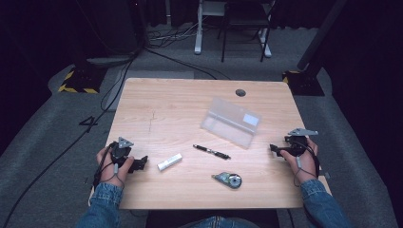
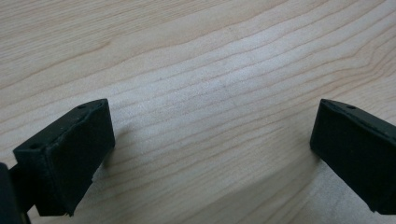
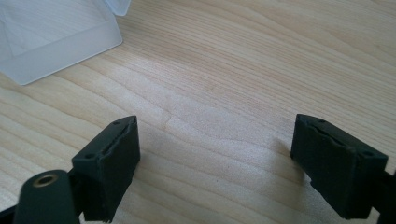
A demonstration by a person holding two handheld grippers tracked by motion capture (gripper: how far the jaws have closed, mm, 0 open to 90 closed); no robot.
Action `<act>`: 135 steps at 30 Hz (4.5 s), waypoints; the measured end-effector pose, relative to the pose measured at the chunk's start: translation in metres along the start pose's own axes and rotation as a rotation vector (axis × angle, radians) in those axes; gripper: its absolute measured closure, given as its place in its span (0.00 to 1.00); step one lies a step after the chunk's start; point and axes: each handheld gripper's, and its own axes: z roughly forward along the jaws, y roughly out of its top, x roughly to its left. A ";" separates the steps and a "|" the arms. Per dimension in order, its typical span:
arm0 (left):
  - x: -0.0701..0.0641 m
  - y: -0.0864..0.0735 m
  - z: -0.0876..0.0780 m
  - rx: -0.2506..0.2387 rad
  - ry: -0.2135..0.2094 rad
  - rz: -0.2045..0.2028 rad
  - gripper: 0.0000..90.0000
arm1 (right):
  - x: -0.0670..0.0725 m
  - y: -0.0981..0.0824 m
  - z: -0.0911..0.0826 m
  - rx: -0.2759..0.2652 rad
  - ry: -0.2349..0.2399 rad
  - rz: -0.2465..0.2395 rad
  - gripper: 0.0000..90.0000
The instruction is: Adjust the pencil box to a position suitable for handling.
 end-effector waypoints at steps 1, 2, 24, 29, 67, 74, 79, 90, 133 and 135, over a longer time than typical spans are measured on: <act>0.000 0.000 0.000 0.002 -0.001 0.001 0.00 | 0.000 0.000 0.000 0.000 -0.001 0.001 0.17; 0.001 0.000 0.000 0.002 0.000 0.002 0.00 | 0.000 0.000 0.000 0.000 -0.002 0.001 0.17; 0.000 0.000 0.000 0.000 0.000 0.003 0.01 | 0.007 0.028 -0.011 -0.085 0.055 0.004 0.36; 0.000 0.000 0.000 0.000 0.000 0.004 0.01 | 0.016 0.046 0.000 -0.099 0.079 -0.007 0.29; 0.000 0.000 0.000 -0.001 -0.001 0.007 0.01 | 0.059 0.059 0.051 -0.024 0.200 -0.050 0.20; 0.000 0.000 0.000 0.001 -0.003 0.007 0.01 | 0.064 0.054 0.055 0.023 0.178 -0.125 0.22; 0.000 0.000 0.000 0.001 -0.003 0.007 0.01 | 0.065 0.050 0.052 0.014 0.172 -0.140 0.22; 0.000 0.000 0.000 0.001 -0.003 0.007 0.01 | 0.067 0.042 0.041 0.022 0.202 -0.174 0.24; 0.000 0.000 0.000 -0.001 -0.003 0.007 0.00 | 0.079 0.015 -0.005 0.005 0.286 -0.215 0.23; 0.000 0.000 0.000 0.000 -0.005 0.010 0.00 | 0.078 0.014 -0.009 0.003 0.283 -0.206 0.23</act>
